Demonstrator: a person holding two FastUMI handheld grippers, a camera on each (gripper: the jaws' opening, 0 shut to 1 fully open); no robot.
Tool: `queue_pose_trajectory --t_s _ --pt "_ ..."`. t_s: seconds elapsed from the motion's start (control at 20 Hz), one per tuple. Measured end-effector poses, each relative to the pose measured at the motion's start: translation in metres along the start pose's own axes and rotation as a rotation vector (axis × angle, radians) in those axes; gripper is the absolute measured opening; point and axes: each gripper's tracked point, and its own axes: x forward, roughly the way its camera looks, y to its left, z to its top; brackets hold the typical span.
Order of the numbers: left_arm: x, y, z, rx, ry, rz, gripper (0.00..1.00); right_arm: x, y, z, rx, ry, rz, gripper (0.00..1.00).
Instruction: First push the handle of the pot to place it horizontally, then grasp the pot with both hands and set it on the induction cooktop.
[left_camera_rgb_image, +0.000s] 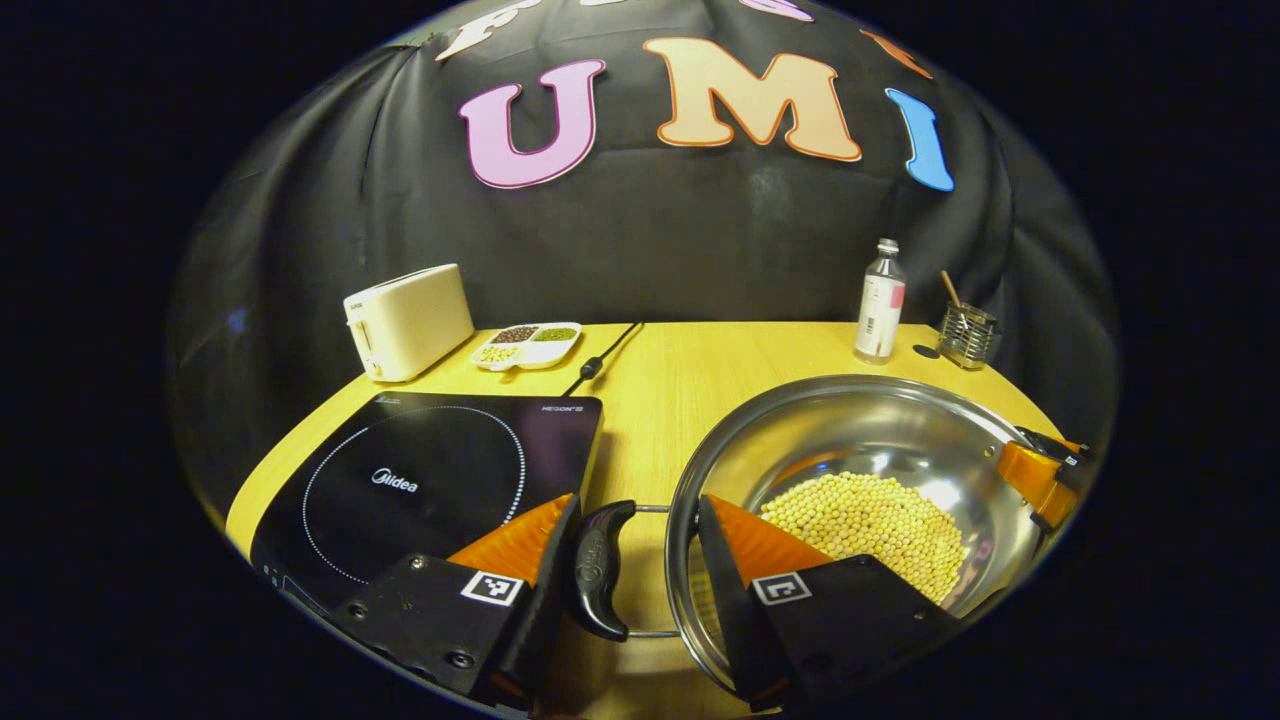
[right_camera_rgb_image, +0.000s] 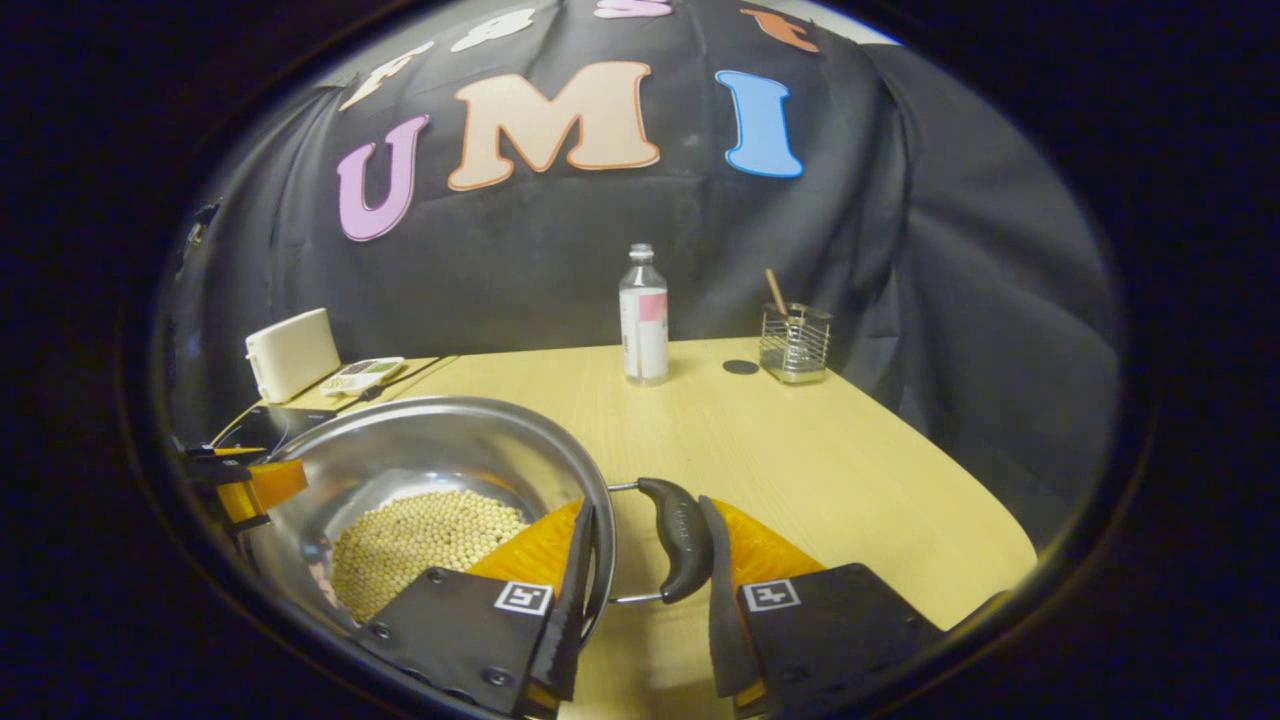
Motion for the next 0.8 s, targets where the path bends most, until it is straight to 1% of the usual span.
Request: queue_pose_trajectory --t_s 0.1,0.15,0.2,0.3,0.5,0.6,0.7,0.8 --pt "-0.002 -0.001 0.001 0.002 0.007 -0.007 0.67 -0.002 -0.002 -0.001 0.032 0.008 0.0 0.48" --pt "0.001 -0.002 -0.001 -0.002 0.014 -0.013 0.67 -0.001 -0.004 0.0 0.026 0.009 0.0 0.43" --pt "0.001 -0.002 0.001 -0.003 0.01 -0.015 0.7 -0.003 -0.003 0.0 0.029 0.006 -0.001 0.49" --pt "-0.001 -0.002 0.0 0.006 0.013 -0.017 0.67 -0.007 -0.003 0.001 0.042 -0.006 -0.001 0.43" --pt "-0.008 0.005 0.01 -0.005 -0.008 -0.016 0.67 -0.014 0.002 0.009 0.076 -0.027 0.016 0.43" --pt "-0.013 0.012 0.018 0.004 -0.028 -0.009 0.67 -0.018 0.009 0.02 0.075 -0.037 0.02 0.43" --pt "-0.018 0.024 0.024 -0.023 -0.028 -0.003 0.67 -0.022 0.02 0.032 0.076 -0.051 0.029 0.43" --pt "-0.026 0.044 0.033 -0.044 -0.041 0.017 0.67 -0.028 0.041 0.041 0.063 -0.061 0.053 0.43"
